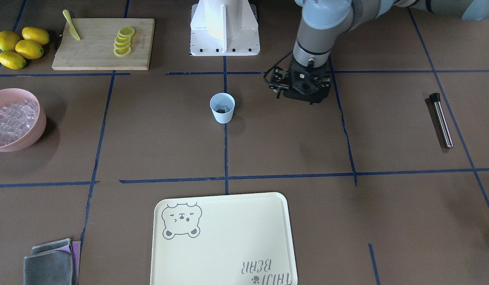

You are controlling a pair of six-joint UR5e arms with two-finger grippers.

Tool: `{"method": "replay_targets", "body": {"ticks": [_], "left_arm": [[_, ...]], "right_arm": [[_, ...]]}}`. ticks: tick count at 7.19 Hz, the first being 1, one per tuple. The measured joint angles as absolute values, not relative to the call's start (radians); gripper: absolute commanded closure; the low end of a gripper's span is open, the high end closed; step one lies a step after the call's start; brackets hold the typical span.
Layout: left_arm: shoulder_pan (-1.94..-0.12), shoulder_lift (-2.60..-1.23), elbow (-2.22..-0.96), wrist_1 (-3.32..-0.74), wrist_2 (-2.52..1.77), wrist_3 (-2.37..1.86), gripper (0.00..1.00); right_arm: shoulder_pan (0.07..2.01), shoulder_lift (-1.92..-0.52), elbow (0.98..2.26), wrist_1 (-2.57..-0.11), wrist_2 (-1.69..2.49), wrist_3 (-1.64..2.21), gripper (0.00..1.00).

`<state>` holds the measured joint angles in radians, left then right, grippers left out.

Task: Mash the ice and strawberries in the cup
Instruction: 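Open the left gripper to drop the strawberry into the cup, withdraw, then move the left gripper to the steel muddler and grasp it upright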

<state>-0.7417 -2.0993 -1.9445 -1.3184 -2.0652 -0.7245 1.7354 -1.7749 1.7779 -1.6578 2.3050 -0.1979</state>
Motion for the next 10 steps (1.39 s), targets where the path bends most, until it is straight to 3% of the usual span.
{"method": "replay_targets", "body": {"ticks": [4, 7, 10], "left_arm": [[-1.165, -1.810, -1.943, -1.316, -2.208, -0.252, 0.00], [-1.321, -1.657, -1.881, -1.364, -2.261, -0.073, 0.00], [-1.338, -1.567, -1.619, -1.751, -2.266, -0.078, 0.00]], "right_arm": [[1.721, -1.764, 1.782, -1.660, 2.311, -0.198, 0.01], [1.650, -1.684, 1.759, -1.672, 2.346, -0.191, 0.01], [1.626, -1.622, 1.707, -1.669, 2.363, -0.188, 0.01]]}}
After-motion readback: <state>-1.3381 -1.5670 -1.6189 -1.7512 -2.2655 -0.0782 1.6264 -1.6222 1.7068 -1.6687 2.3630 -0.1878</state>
